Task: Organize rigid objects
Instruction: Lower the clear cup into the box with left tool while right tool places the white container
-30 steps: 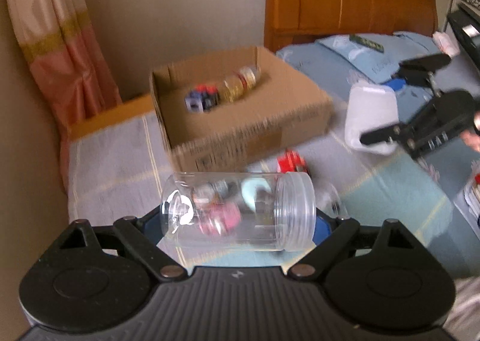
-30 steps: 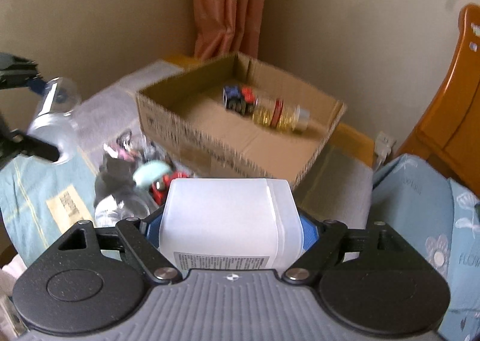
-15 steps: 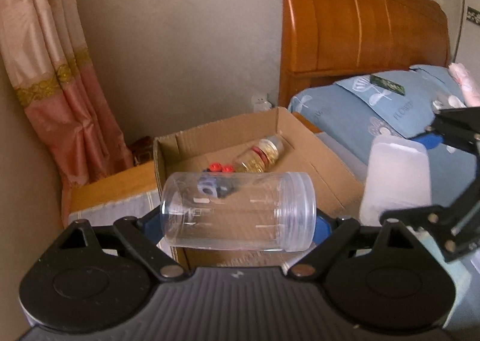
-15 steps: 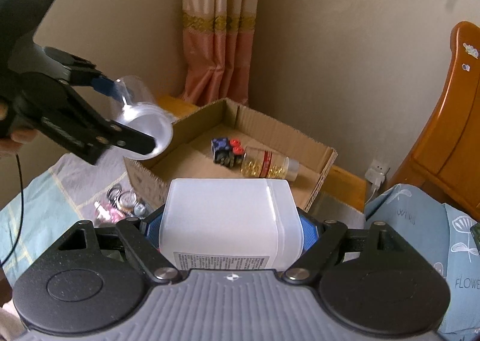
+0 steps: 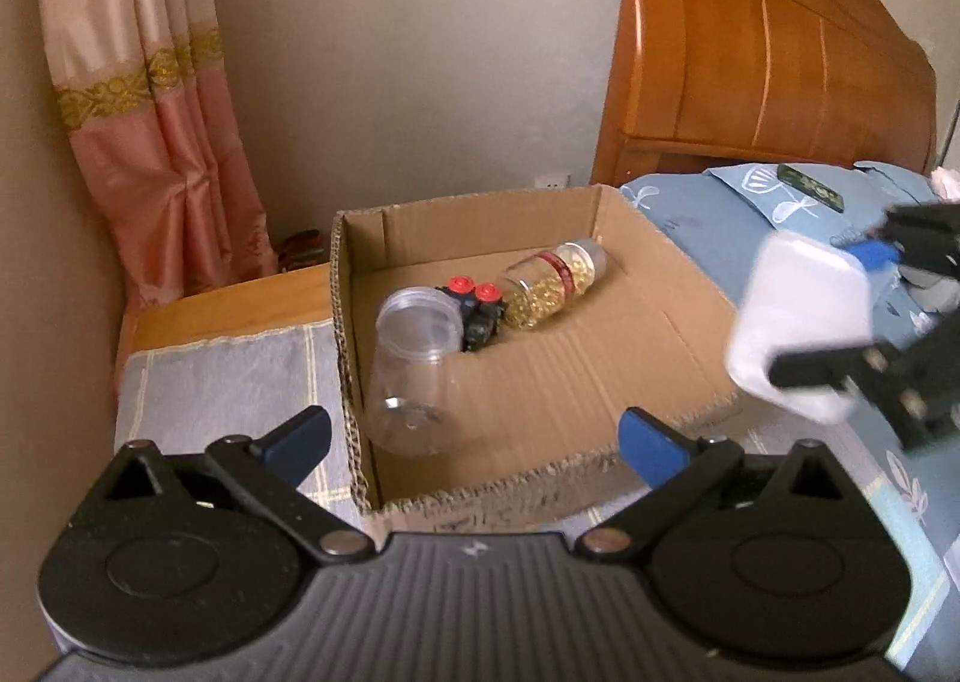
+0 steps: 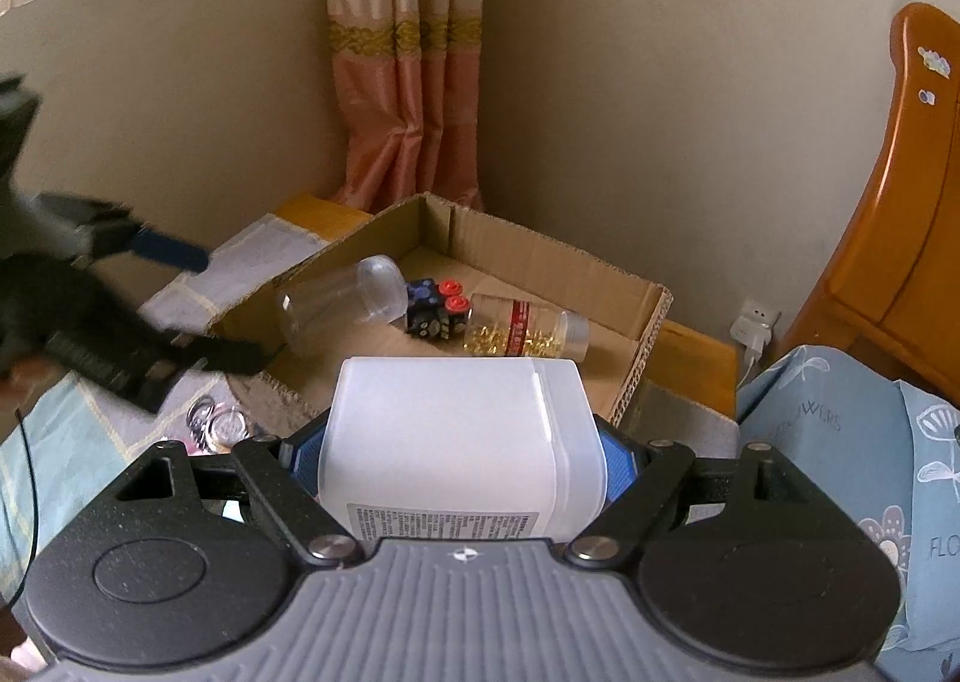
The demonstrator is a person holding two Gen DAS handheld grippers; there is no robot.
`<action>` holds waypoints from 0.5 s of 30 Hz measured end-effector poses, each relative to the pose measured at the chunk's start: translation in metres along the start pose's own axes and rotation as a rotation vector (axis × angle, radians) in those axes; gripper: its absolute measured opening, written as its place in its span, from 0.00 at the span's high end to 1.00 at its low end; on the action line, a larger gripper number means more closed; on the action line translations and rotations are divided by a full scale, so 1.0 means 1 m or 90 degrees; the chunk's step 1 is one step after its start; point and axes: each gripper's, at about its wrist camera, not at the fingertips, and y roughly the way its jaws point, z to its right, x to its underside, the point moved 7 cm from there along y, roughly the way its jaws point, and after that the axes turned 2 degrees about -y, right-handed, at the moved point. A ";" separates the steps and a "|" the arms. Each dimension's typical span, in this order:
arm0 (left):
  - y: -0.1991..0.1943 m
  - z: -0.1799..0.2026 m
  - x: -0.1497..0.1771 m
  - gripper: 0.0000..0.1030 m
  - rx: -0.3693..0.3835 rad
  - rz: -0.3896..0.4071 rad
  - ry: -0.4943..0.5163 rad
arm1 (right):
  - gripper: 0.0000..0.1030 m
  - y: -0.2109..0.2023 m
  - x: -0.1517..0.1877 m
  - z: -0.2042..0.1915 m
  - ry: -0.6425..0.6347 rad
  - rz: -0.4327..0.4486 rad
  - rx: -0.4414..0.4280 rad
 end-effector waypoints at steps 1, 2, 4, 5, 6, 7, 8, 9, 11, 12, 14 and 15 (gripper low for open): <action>-0.003 0.001 0.001 0.01 0.001 0.005 0.005 | 0.16 0.001 -0.001 0.001 0.002 0.001 0.001; -0.005 0.002 0.002 0.01 -0.001 0.008 0.008 | 0.16 0.003 -0.003 0.001 0.004 0.001 0.001; -0.011 0.003 0.005 0.01 -0.010 0.013 0.014 | 0.16 0.008 -0.008 0.003 0.008 0.000 0.001; -0.015 0.003 0.007 0.01 -0.013 0.015 0.015 | 0.16 0.011 -0.010 0.003 0.009 0.000 0.001; -0.017 0.004 0.009 0.01 -0.019 0.016 0.014 | 0.16 0.014 -0.012 0.003 0.013 0.000 0.001; -0.018 0.003 0.012 0.01 -0.024 0.015 0.013 | 0.16 0.017 -0.014 0.004 0.016 -0.003 0.002; -0.019 0.003 0.014 0.01 -0.028 0.015 0.011 | 0.16 0.021 -0.016 0.005 0.019 -0.005 0.001; -0.020 0.003 0.017 0.01 -0.032 0.016 0.007 | 0.16 0.024 -0.017 0.005 0.021 -0.007 0.002; -0.022 0.001 0.020 0.01 -0.034 0.019 -0.001 | 0.16 0.031 -0.020 0.006 0.026 -0.009 0.006; -0.023 0.000 0.022 0.01 -0.031 0.019 -0.005 | 0.16 0.034 -0.022 0.007 0.030 -0.008 0.009; -0.022 -0.002 0.027 0.01 -0.024 0.015 -0.010 | 0.14 0.039 -0.026 0.011 0.042 0.005 0.018; -0.022 -0.003 0.030 0.01 -0.023 0.012 -0.010 | 0.05 0.041 -0.028 0.013 0.047 0.006 0.025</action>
